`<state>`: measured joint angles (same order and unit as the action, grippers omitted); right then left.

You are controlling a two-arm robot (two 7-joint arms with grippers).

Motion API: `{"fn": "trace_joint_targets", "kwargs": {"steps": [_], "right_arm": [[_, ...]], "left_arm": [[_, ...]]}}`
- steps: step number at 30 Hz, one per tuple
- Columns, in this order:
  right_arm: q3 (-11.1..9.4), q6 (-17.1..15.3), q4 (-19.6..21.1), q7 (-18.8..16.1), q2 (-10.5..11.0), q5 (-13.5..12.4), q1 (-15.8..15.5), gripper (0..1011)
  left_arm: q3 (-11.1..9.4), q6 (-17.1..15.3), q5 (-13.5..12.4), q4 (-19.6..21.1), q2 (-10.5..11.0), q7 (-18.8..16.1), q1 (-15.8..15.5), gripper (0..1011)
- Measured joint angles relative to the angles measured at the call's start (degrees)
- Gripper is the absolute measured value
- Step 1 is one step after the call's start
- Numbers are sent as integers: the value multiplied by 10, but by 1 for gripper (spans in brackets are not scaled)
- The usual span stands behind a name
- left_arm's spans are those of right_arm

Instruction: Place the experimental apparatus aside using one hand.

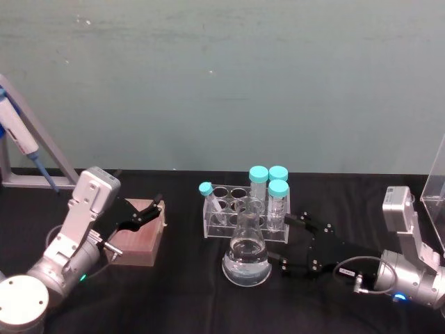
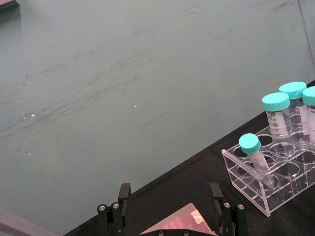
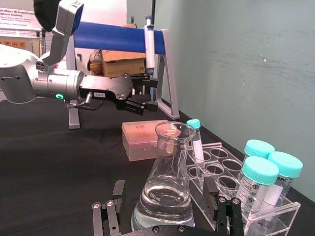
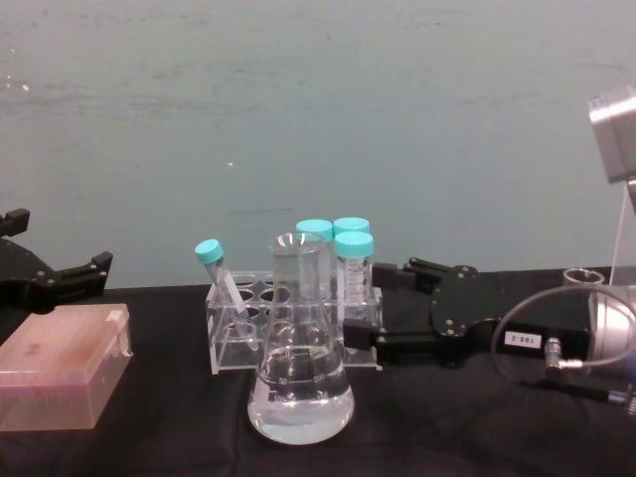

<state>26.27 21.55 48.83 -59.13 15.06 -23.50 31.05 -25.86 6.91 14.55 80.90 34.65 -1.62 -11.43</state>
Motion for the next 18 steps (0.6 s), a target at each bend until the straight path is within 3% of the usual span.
{"fn": "trace_joint_targets", "kwargs": {"steps": [18], "right_arm": [[26,4,-34,-7,-13,-20,33,1000]], "left_arm": [[0,0,0,0,0,0,0,1000]]}}
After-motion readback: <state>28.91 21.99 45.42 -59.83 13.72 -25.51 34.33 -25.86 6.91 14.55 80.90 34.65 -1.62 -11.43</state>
